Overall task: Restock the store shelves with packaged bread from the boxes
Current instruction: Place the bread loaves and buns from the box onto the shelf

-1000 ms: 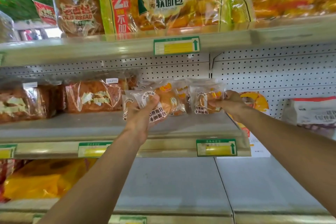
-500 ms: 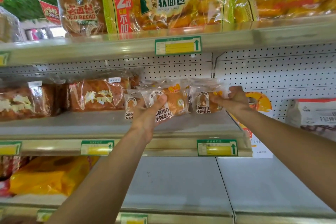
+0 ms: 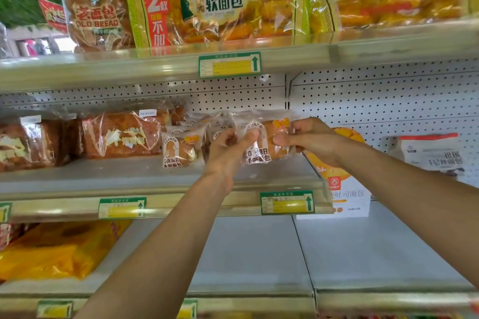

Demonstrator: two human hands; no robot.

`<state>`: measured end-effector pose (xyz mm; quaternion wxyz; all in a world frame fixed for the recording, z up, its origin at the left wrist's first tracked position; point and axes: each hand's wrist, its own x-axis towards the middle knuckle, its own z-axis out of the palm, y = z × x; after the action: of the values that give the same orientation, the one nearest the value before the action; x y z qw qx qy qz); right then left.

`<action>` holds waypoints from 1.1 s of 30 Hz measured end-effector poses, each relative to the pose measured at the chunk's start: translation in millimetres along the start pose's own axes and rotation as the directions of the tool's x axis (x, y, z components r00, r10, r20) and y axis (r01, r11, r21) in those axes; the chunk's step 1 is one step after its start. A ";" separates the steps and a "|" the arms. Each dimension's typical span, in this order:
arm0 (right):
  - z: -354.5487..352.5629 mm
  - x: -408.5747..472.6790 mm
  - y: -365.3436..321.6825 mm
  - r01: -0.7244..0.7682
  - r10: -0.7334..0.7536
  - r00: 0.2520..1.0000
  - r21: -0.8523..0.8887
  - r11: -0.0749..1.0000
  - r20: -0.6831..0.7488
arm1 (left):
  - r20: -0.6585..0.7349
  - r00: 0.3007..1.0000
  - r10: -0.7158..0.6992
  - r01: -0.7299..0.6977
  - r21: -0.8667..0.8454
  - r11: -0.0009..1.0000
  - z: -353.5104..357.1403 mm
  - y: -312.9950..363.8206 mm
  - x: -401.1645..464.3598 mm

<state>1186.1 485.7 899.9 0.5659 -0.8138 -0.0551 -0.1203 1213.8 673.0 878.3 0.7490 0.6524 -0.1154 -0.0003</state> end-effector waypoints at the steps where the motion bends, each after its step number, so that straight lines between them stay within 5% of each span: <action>1: -4.3 -1.3 4.4 -0.027 0.026 0.999 -0.002 1.000 -0.045 | -0.008 1.000 -0.010 0.010 -0.014 1.000 0.1 -0.6 1.7; 9: -11.3 -0.3 29.1 -0.185 0.156 0.950 -0.086 0.979 -0.269 | -0.070 0.990 -0.121 0.109 -0.154 0.982 -1.3 -4.8 7.5; 25: -4.5 13.0 36.7 -0.245 0.203 0.936 -0.119 0.962 -0.288 | -0.065 0.988 -0.139 0.126 -0.178 0.976 -3.6 -3.2 7.8; 33: -8.7 -7.0 30.2 -0.214 0.126 0.887 -0.154 0.965 -0.444 | -0.117 0.986 -0.119 0.090 -0.229 0.969 -5.7 3.9 -9.5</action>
<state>1185.1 467.3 873.5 0.4885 -0.8209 0.1552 -0.2518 1204.9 680.6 879.8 0.8225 0.5679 -0.0312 -0.0106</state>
